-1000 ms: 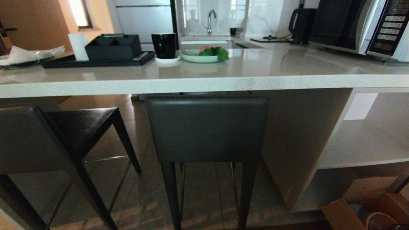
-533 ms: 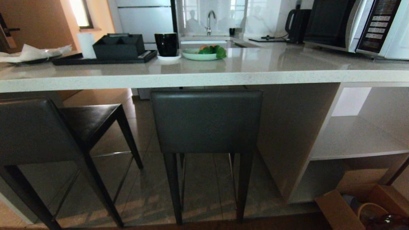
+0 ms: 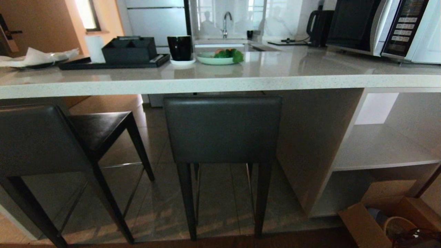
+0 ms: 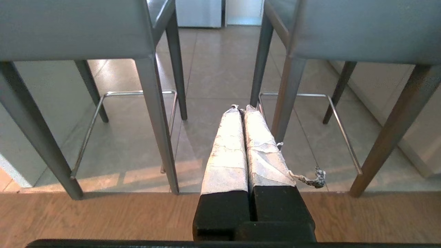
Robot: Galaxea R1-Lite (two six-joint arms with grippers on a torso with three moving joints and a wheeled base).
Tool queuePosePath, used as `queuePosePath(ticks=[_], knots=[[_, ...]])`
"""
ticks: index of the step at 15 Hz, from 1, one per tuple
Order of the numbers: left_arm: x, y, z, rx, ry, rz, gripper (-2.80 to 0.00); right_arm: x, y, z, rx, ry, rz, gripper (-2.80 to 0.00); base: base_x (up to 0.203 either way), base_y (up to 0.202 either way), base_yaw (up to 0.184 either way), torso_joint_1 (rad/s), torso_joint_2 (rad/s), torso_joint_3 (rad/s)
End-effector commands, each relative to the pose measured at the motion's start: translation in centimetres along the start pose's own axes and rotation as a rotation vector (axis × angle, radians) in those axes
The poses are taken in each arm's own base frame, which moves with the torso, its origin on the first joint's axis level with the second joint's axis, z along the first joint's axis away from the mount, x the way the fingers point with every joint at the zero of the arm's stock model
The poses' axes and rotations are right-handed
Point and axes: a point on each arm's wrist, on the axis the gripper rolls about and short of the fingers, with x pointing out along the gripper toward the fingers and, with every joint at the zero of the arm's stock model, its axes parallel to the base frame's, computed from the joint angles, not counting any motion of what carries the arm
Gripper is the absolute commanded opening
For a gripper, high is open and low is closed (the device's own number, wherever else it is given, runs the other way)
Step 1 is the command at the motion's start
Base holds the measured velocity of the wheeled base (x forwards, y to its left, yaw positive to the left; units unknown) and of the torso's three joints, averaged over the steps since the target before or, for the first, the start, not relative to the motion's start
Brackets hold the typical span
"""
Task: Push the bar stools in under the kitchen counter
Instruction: Pull the gray chair out from under the dining table
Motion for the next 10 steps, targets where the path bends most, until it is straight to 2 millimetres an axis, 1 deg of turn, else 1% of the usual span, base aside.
queuePosePath(ticks=[1, 2, 4, 10], knots=[[0.0, 0.0, 0.03, 0.0, 0.0, 0.0, -2.8, 0.02, 0.0, -0.04, 0.0, 0.003, 0.0, -2.8, 0.0, 0.0, 0.0, 0.0, 0.0, 0.0], [0.01, 0.0, 0.0, 0.0, 0.001, 0.0, -2.8, 0.02, 0.0, -0.04, 0.0, 0.003, -0.001, -2.8, 0.002, 0.057, 0.005, 0.001, 0.0, -0.002], [0.0, 0.0, 0.03, 0.0, 0.0, 0.0, -2.8, 0.02, 0.0, -0.04, 0.0, 0.002, -0.001, -2.8, 0.001, 0.14, 0.001, 0.0, 0.0, 0.001], [0.01, 0.0, -0.01, 0.0, 0.001, 0.0, -2.8, 0.01, 0.0, -0.04, 0.0, 0.002, -0.001, -2.8, 0.0, 0.196, -0.003, 0.003, 0.0, 0.003]])
